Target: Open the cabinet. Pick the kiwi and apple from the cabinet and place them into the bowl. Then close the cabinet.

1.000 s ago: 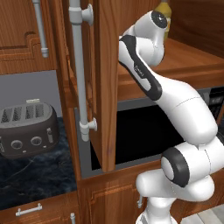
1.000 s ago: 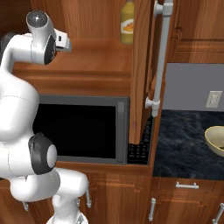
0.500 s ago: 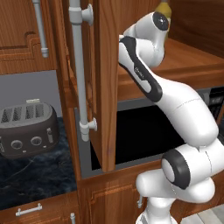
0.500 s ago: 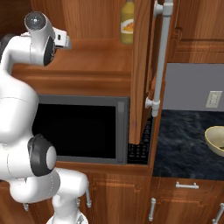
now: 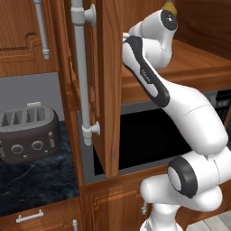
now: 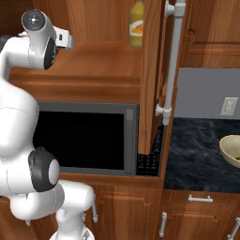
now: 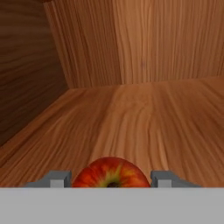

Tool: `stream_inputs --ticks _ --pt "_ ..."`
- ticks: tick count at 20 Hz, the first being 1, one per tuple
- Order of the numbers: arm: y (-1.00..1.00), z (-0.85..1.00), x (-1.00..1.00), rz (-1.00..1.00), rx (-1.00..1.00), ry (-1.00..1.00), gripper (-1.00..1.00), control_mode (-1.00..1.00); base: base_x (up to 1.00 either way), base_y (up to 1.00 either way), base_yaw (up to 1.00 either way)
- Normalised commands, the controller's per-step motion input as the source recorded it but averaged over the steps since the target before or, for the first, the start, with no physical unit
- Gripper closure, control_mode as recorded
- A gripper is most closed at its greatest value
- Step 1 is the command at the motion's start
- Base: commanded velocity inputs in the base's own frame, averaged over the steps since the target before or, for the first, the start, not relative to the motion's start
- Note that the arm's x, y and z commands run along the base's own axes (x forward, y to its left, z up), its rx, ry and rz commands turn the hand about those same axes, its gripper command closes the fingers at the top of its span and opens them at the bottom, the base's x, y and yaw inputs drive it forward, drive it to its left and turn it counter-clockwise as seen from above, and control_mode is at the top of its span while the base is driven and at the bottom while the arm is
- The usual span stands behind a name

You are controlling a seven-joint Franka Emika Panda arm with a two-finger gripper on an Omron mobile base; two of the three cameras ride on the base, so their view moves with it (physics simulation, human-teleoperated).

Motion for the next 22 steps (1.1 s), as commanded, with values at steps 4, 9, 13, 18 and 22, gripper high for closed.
stream_inputs --ticks 4,9,13,18,22 --pt "0.00 0.10 -0.32 0.00 0.00 0.00 1.00 -1.00 0.00 0.00 0.00" --pt "-0.02 0.00 -0.37 0.00 0.00 0.00 1.00 -1.00 0.00 0.00 0.00" --pt "-0.10 0.00 -0.43 0.00 0.00 0.00 1.00 -1.00 0.00 0.00 0.00" --pt "-0.17 0.00 -0.48 0.00 0.00 0.00 1.00 -1.00 0.00 0.00 0.00" --pt "-0.16 0.00 -0.52 0.00 0.00 0.00 1.00 -1.00 0.00 0.00 0.00"
